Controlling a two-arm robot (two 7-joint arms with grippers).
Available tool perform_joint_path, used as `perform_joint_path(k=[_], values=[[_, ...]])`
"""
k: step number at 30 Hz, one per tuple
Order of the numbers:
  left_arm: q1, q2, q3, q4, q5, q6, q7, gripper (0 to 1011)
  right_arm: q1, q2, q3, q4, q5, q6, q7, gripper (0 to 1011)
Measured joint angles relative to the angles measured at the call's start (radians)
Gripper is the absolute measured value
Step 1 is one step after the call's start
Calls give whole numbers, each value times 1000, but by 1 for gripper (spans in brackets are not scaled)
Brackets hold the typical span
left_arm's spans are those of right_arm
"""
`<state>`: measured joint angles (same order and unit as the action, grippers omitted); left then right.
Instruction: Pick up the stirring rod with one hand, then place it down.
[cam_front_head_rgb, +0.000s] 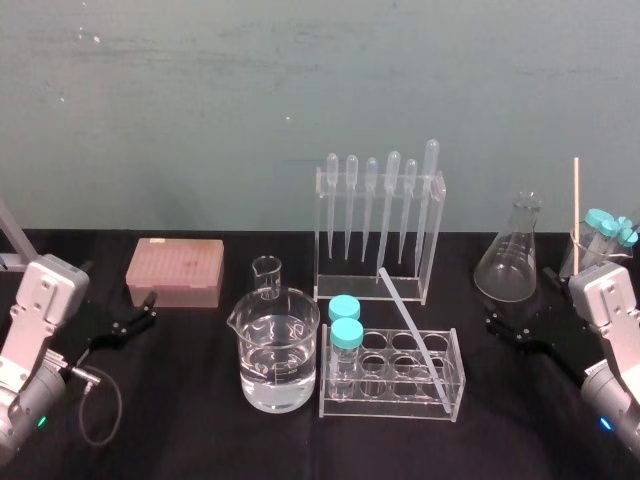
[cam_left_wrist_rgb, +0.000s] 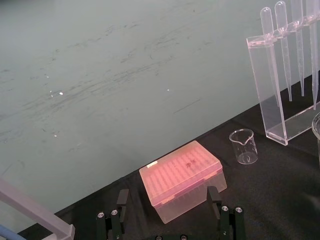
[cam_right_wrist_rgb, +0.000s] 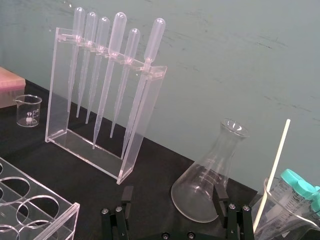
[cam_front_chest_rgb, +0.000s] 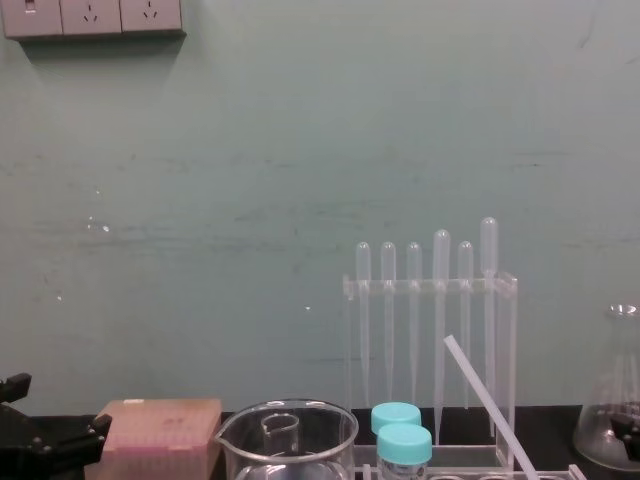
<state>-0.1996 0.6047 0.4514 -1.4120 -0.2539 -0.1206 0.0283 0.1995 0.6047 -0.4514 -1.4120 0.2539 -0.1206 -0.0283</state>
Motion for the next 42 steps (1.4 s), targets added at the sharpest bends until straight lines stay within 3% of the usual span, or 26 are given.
perform_joint_path(k=[42], values=[[0,0,0,0,0,0,0,1000,0,0,0,0,0,0,0,1000]])
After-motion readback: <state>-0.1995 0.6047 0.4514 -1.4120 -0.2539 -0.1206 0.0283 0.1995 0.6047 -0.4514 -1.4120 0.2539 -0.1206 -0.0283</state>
